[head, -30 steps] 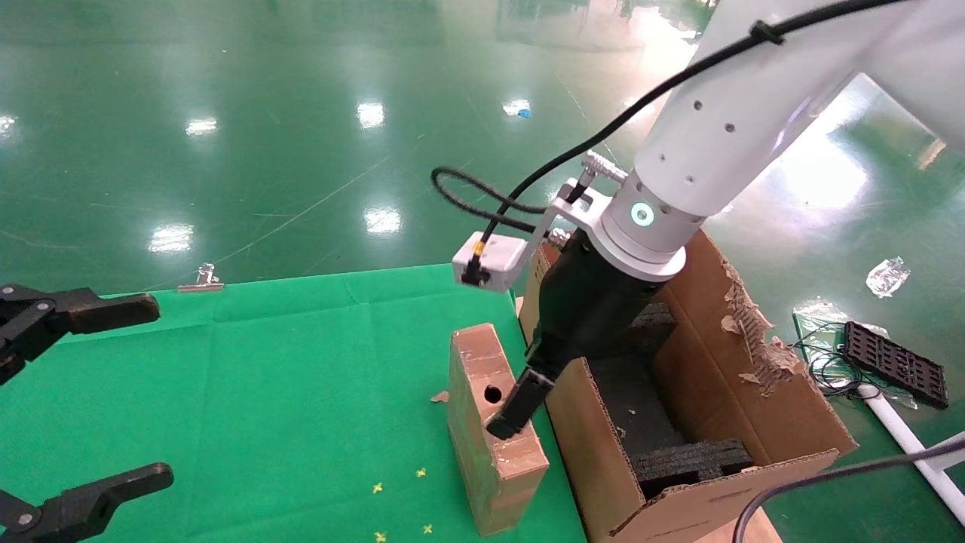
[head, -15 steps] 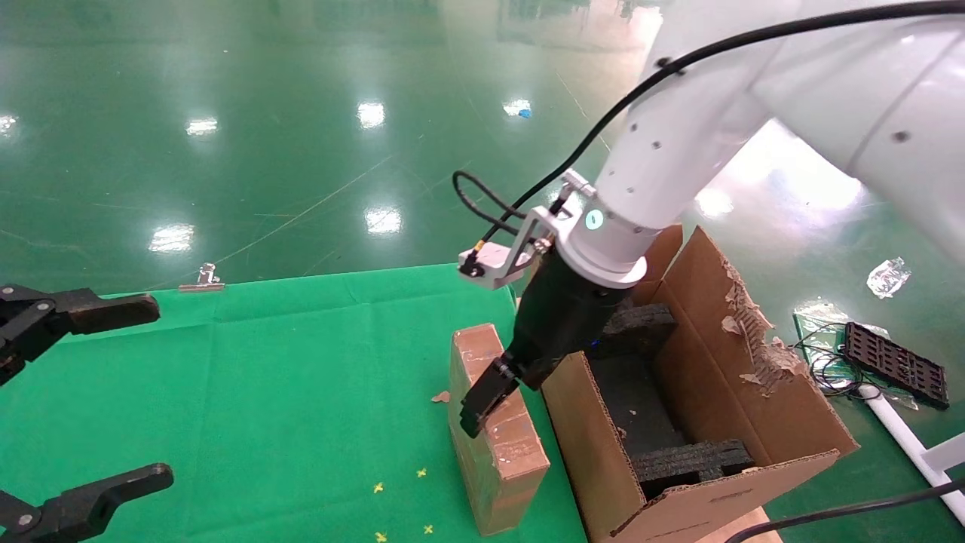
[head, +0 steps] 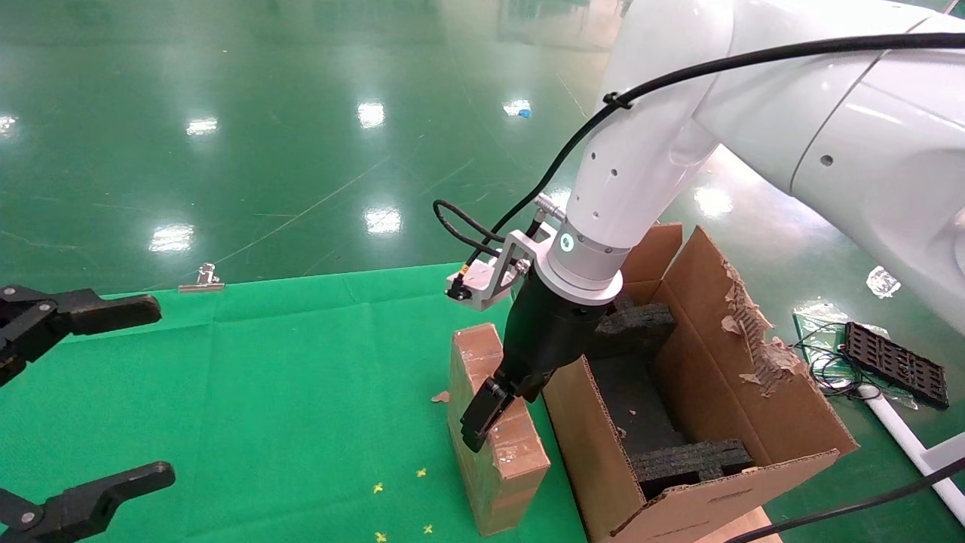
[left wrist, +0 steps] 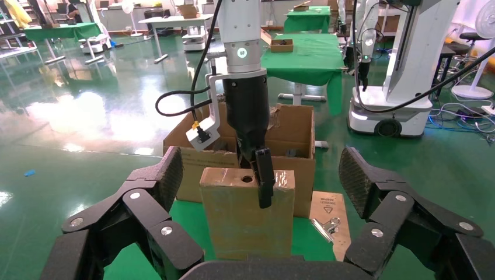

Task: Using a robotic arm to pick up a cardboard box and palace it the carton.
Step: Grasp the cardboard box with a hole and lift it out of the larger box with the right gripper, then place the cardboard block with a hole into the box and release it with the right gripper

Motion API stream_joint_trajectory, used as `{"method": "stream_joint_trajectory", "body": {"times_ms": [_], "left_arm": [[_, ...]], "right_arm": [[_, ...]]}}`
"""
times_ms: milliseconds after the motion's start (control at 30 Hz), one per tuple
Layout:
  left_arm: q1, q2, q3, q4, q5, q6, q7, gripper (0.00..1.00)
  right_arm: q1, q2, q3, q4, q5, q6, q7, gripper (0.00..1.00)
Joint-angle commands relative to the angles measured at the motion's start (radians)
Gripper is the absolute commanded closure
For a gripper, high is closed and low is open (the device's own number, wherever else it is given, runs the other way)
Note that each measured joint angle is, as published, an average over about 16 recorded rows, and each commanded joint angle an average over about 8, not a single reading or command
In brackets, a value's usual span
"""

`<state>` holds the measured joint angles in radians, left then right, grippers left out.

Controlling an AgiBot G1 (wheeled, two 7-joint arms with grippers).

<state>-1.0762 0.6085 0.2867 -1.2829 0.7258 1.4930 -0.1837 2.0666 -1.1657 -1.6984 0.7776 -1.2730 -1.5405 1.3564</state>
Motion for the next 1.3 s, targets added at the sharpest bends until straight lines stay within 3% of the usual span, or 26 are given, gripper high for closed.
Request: {"method": "stream_joint_trajectory", "body": {"times_ms": [33,767,1000,1300], "left_arm": [[0.000,0.000,0.000,0.000,0.000,0.000,0.000,1.00],[0.000,-0.001,0.002,0.000,-0.001,-0.001,0.001,1.00],[0.000,-0.001,0.002,0.000,-0.001,-0.001,0.001,1.00],[-0.001,-0.001,0.003,0.000,-0.002,-0.001,0.001,1.00]], "right_arm": [[0.000,-0.003,-0.003,0.003,-0.002,0.000,0.003,1.00],[0.008,0.049,-0.011,0.052,-0.005,0.025,0.001,1.00],[0.062,0.147,0.049,0.076,0.042,0.065,-0.083,1.00],[0.253,0.313,0.136,-0.011,0.037,0.113,-0.227,1.00]]}}
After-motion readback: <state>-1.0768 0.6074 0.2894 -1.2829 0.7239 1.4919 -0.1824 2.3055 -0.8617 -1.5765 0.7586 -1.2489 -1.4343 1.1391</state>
